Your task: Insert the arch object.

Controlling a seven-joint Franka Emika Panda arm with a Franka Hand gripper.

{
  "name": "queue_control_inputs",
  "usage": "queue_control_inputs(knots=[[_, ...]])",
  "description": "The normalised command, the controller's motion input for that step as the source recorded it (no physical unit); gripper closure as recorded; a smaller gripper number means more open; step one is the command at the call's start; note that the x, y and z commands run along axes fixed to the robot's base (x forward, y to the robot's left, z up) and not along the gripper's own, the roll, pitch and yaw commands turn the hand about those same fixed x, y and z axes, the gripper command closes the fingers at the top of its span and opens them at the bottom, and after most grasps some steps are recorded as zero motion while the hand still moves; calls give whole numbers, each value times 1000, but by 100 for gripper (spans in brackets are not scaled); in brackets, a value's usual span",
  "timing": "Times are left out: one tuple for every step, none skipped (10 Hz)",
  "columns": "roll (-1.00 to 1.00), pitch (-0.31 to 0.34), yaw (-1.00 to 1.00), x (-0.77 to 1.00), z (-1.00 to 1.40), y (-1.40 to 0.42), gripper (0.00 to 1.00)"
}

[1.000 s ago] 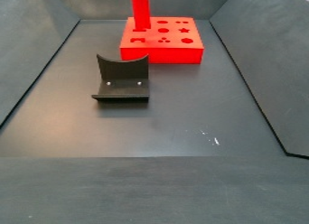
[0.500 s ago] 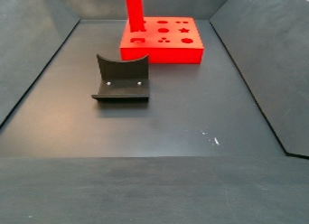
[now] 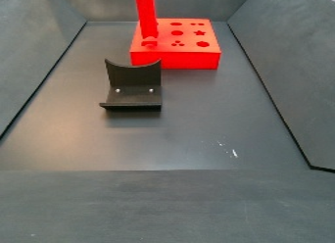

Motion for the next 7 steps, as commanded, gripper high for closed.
queue_control_inputs(knots=[[0,-23,-37,140,-231,0,100],[0,-34,0,129,-274,0,100],[0,-59,109,106,-211,0,100],[0,-66,131,57,-137,0,100],[7,-76,63,0,-131,0,100],[0,-99,0,-126,-40,0,100],[33,-130,74,-31,-60,0,100]])
